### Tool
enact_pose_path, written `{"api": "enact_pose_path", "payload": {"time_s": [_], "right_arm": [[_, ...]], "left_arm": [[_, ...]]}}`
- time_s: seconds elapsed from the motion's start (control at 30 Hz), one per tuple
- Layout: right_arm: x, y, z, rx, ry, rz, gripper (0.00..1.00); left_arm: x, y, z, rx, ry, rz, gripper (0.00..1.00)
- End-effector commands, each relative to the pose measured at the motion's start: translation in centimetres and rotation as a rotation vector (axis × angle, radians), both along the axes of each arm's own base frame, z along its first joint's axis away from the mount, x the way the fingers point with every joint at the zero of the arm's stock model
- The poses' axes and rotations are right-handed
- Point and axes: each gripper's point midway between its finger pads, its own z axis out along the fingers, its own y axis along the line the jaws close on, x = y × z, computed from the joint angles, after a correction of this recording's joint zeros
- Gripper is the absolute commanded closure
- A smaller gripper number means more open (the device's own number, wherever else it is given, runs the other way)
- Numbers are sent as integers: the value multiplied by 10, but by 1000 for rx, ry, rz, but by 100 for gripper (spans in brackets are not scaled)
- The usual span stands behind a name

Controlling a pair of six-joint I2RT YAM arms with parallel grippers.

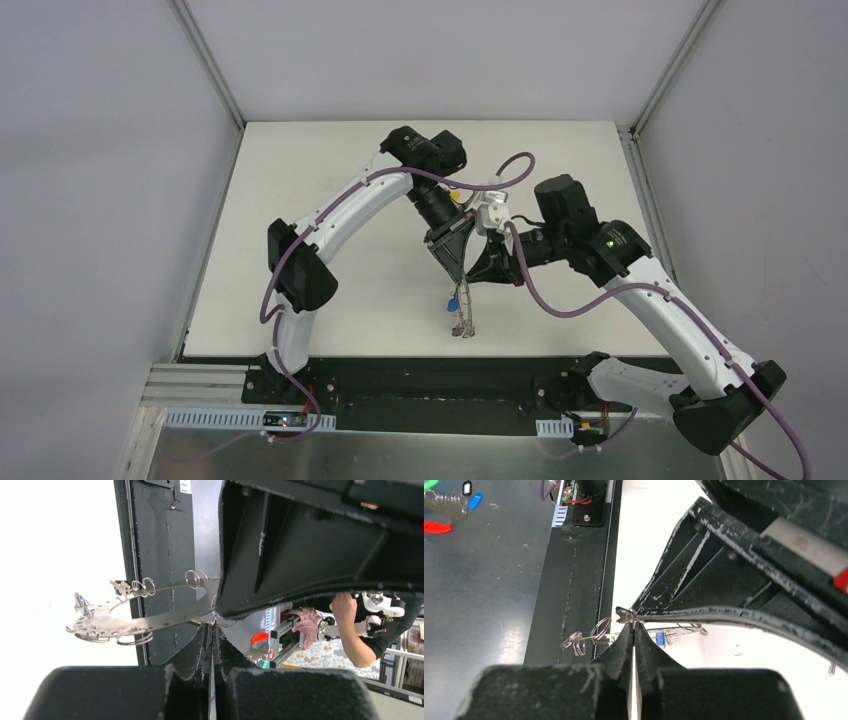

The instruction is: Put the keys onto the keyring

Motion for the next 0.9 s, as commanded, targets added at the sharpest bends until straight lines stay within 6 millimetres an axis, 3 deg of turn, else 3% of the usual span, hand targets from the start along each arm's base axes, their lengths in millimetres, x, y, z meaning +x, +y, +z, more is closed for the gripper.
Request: {"api": "enact_pose_path", "payload": {"time_s": [0.0, 0.6, 0.87], "right_arm": [[8, 3, 24, 106, -38, -27, 100], [13, 3, 35, 173, 50, -42, 100], [13, 3, 35, 190, 74, -29, 100]], "left_arm": [[-9, 17, 24, -34, 28, 11, 100], [2, 16, 20, -31, 34, 47, 99], [24, 20, 31, -80, -95, 105, 76]]}}
